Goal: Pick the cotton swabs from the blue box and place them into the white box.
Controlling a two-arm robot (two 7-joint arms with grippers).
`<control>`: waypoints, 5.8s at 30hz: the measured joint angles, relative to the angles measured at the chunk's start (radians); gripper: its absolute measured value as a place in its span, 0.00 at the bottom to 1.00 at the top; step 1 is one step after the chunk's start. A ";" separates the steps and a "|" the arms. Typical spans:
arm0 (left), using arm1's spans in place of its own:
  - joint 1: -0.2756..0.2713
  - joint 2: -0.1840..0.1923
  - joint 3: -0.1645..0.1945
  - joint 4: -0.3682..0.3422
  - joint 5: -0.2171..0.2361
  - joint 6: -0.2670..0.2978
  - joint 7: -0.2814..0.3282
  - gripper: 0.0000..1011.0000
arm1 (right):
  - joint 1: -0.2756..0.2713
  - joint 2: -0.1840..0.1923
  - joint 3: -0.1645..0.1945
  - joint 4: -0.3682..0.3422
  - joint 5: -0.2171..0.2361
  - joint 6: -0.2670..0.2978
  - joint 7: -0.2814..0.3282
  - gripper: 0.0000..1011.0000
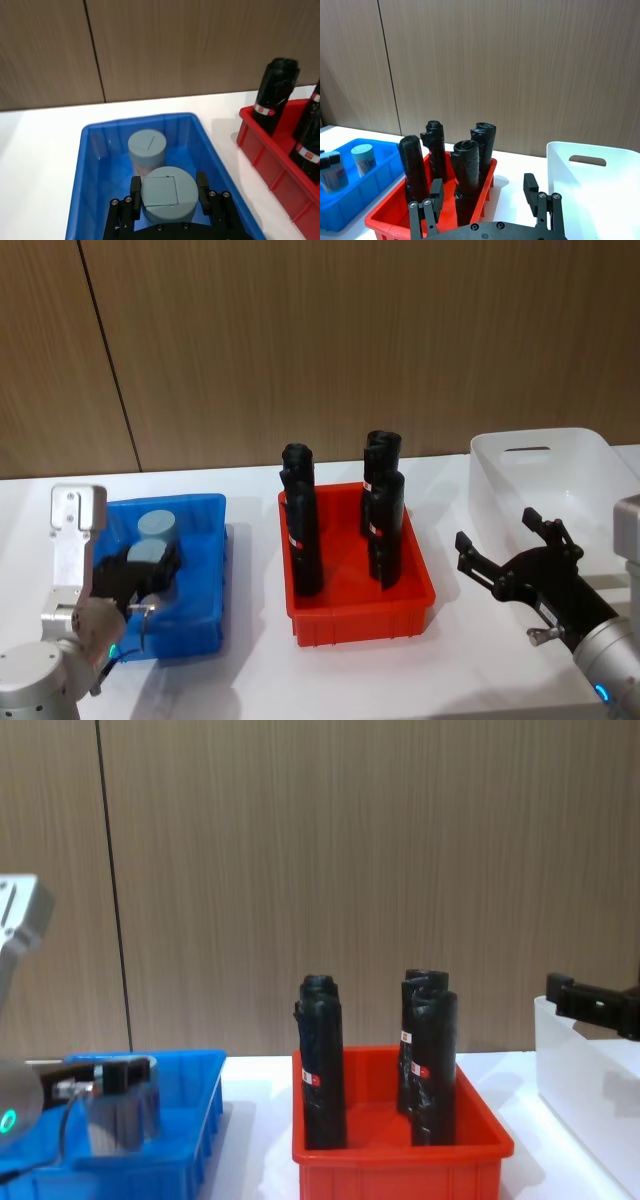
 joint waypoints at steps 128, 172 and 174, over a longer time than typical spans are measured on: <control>-0.396 -0.231 0.129 0.202 0.038 -0.047 -0.903 0.65 | 0.129 -0.020 0.007 0.025 -0.193 0.167 0.070 0.99; -0.396 -0.231 0.129 0.203 0.038 -0.047 -0.903 0.65 | 0.223 -0.064 -0.004 0.074 -0.197 0.210 0.170 0.89; -0.396 -0.231 0.129 0.203 0.038 -0.047 -0.903 0.65 | 0.225 -0.065 -0.004 0.076 -0.198 0.211 0.171 0.84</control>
